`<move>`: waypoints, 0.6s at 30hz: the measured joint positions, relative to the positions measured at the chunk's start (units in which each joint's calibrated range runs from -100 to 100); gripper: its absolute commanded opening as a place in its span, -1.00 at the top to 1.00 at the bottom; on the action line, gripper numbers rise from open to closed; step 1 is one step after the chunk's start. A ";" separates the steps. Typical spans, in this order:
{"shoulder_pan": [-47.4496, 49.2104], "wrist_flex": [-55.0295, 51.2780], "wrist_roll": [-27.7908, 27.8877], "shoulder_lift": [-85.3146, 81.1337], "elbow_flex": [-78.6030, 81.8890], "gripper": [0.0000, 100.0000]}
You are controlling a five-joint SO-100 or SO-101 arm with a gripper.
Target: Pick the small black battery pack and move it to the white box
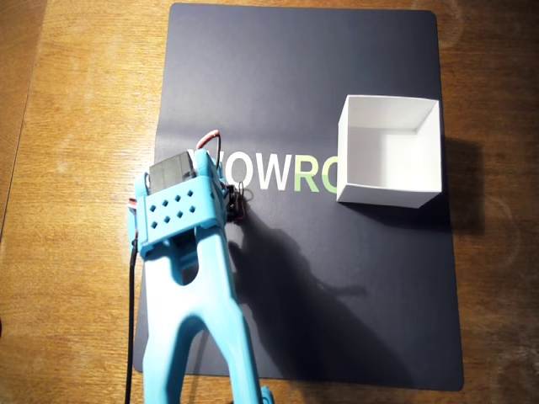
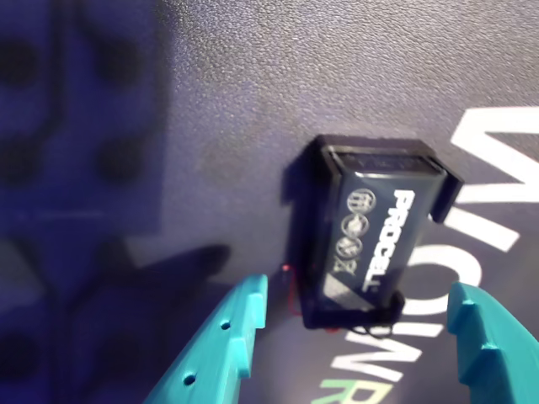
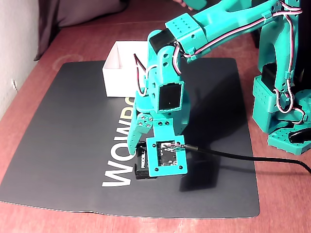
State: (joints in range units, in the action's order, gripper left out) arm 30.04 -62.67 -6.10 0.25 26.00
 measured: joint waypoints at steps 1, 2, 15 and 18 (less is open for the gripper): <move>0.00 0.00 0.00 0.17 0.00 0.51; 0.00 0.00 0.00 0.59 0.00 0.51; 0.00 0.00 0.00 6.53 -4.55 0.51; 0.00 0.00 0.00 7.46 -5.64 0.51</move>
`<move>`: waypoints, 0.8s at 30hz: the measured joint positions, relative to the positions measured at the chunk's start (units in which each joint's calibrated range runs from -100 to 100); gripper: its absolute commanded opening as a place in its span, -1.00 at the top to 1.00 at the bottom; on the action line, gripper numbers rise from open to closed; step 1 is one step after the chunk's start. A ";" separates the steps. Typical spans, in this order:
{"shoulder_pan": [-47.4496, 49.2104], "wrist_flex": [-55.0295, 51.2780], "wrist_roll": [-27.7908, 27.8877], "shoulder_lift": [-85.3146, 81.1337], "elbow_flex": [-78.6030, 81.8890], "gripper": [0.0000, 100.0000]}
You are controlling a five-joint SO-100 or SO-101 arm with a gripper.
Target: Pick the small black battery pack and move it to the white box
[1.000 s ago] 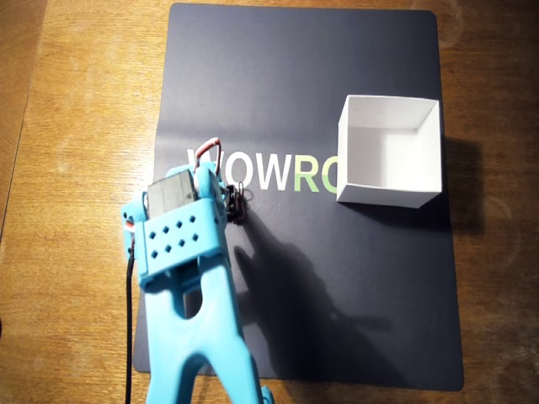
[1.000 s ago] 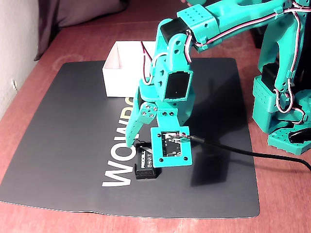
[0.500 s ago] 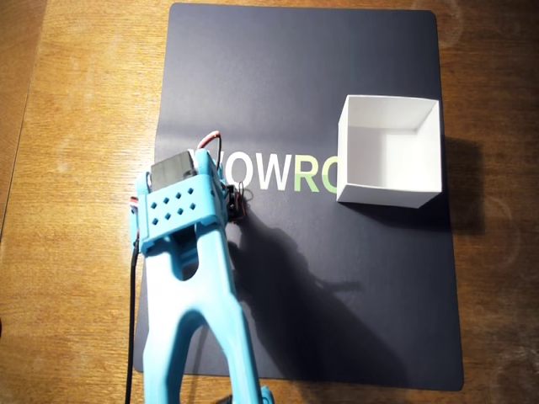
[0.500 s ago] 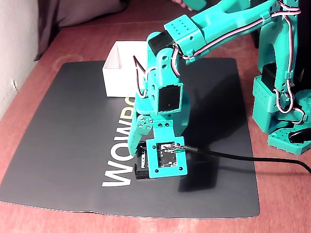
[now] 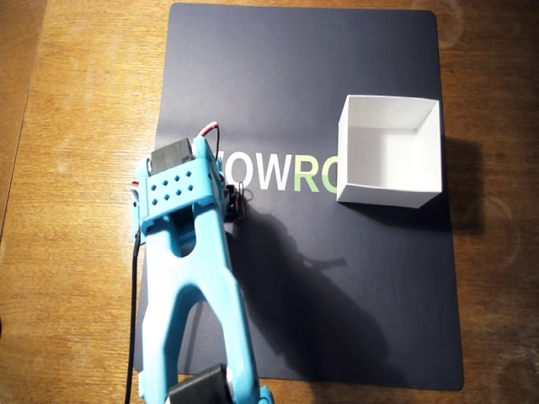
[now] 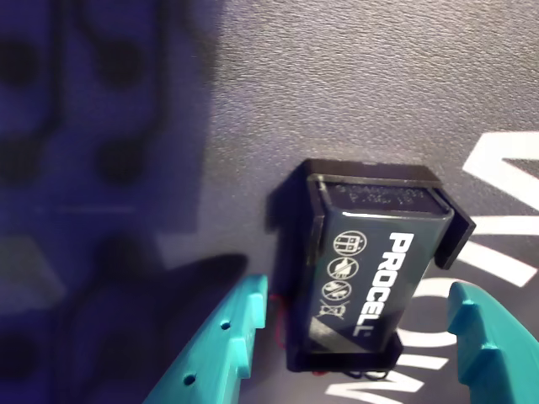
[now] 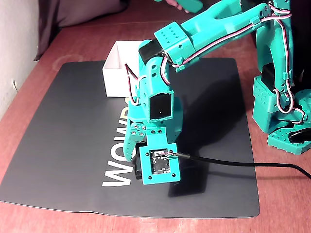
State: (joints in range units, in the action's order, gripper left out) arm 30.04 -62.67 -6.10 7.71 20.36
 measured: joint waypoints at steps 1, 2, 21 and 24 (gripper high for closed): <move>0.00 0.00 0.00 0.34 -0.09 0.51; 0.00 0.00 0.00 0.76 -0.27 0.51; -0.12 -0.09 0.05 7.03 -3.73 0.51; 0.00 -0.17 0.05 7.37 -4.18 0.51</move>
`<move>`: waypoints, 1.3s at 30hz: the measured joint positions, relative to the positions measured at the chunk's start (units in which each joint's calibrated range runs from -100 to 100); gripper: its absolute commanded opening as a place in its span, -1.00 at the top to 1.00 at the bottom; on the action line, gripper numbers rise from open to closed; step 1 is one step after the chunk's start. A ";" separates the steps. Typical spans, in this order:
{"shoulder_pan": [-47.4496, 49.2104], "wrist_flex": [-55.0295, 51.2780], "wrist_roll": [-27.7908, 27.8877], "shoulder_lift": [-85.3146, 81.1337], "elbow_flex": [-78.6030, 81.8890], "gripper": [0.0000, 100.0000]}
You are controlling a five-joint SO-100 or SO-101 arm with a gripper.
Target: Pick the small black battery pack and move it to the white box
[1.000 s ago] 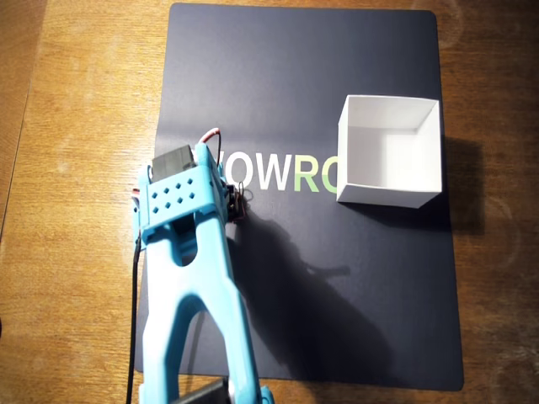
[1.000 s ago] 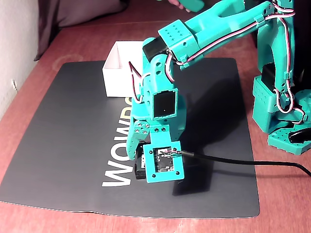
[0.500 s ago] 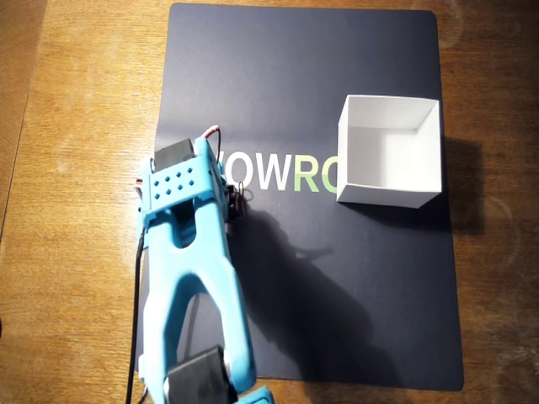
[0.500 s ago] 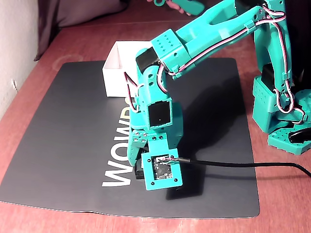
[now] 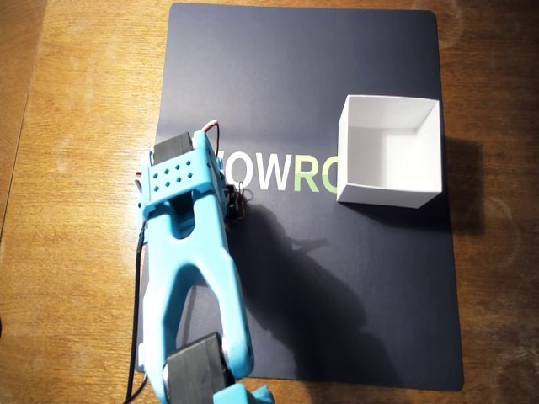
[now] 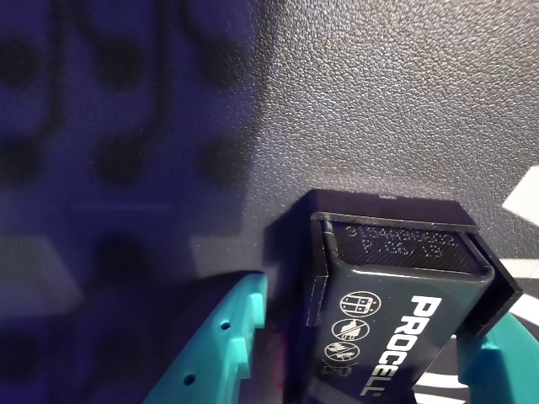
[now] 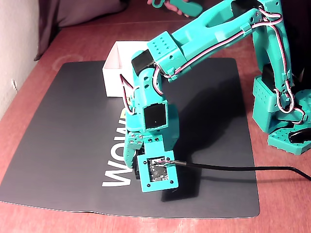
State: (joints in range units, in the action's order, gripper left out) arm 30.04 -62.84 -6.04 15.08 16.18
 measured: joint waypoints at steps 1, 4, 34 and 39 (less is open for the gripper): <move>0.00 0.00 0.00 0.08 -0.18 0.51; 0.00 0.00 0.00 0.17 -0.27 0.55; -0.49 0.44 -0.05 0.25 -0.82 0.79; -0.62 0.44 -0.05 0.25 -0.82 0.82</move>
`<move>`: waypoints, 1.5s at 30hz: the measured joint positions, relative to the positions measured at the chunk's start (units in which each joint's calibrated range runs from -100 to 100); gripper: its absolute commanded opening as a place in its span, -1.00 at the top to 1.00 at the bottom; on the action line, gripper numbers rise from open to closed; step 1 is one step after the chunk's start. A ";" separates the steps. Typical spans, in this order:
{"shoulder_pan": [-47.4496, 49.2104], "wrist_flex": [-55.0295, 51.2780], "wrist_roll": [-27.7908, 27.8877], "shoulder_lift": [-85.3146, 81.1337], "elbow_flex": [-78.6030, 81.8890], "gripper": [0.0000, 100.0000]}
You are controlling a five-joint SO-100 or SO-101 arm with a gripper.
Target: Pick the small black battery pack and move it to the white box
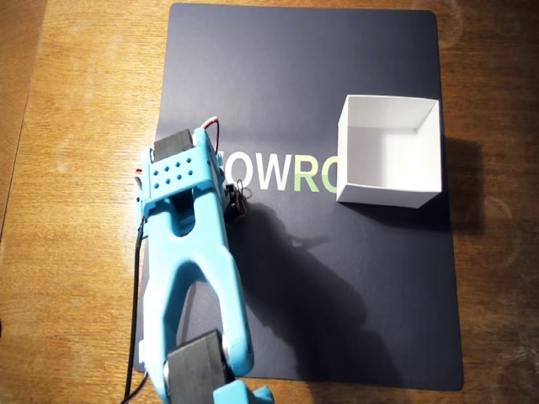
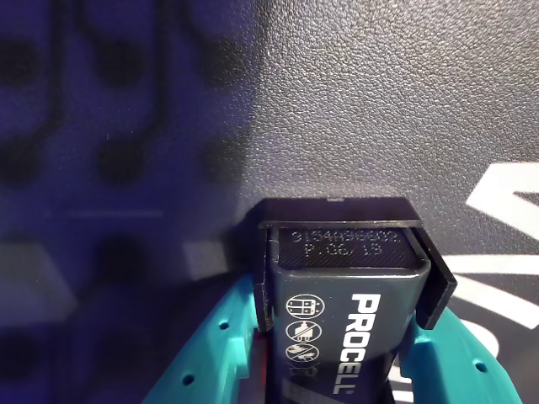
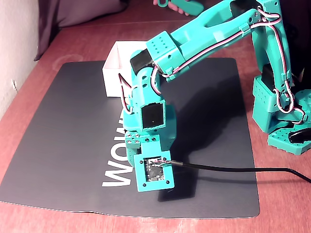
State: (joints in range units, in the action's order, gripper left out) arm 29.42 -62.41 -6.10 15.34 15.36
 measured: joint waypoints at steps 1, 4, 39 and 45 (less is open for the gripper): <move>0.00 0.00 0.00 0.00 0.00 0.82; 0.00 0.00 0.00 0.00 0.00 0.82; -0.49 -4.10 -3.10 -1.10 -0.18 0.85; -0.62 -5.84 -3.10 -1.44 -0.18 0.85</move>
State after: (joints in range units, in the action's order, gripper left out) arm 28.80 -68.25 -9.20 13.90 15.18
